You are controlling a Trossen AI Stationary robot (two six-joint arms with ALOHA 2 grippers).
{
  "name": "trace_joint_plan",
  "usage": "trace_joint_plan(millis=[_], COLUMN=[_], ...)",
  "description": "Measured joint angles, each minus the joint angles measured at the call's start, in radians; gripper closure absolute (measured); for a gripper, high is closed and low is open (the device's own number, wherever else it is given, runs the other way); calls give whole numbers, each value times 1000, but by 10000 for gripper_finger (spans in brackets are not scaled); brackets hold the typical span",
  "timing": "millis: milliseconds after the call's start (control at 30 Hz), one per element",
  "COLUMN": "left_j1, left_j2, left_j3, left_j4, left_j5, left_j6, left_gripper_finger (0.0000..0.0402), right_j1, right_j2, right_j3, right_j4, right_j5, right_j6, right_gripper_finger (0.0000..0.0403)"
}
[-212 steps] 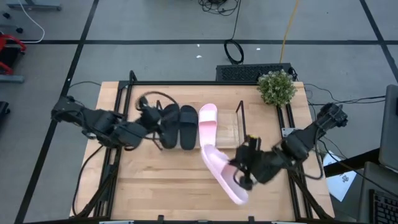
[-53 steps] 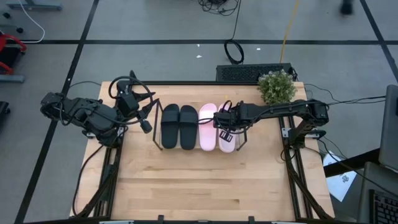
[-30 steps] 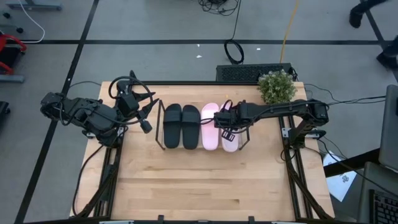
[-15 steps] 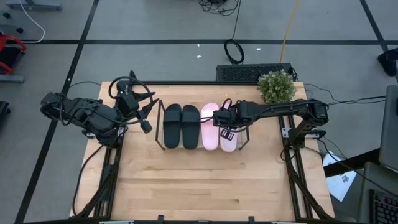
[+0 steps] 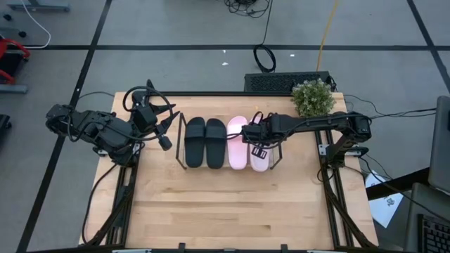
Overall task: Pick and place slides into the shelf
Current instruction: Put the pink slipper on the shelf
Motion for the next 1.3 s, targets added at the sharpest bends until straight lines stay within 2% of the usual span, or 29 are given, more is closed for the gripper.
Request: trace_joint_plan(millis=[233,867,1300], left_j1=[0,0,0], left_j2=[0,0,0], left_j3=[0,0,0], left_j4=[0,0,0], left_j5=[0,0,0], left_j6=[0,0,0], left_gripper_finger=[289,289,289], right_j1=[-1,-6,-4], right_j2=[0,0,90], right_j3=[30,34,36], right_j4=[-19,-8,-18], right_j5=[28,20,-6], right_j6=[-8,-15,-34], right_gripper_finger=[403,403,403])
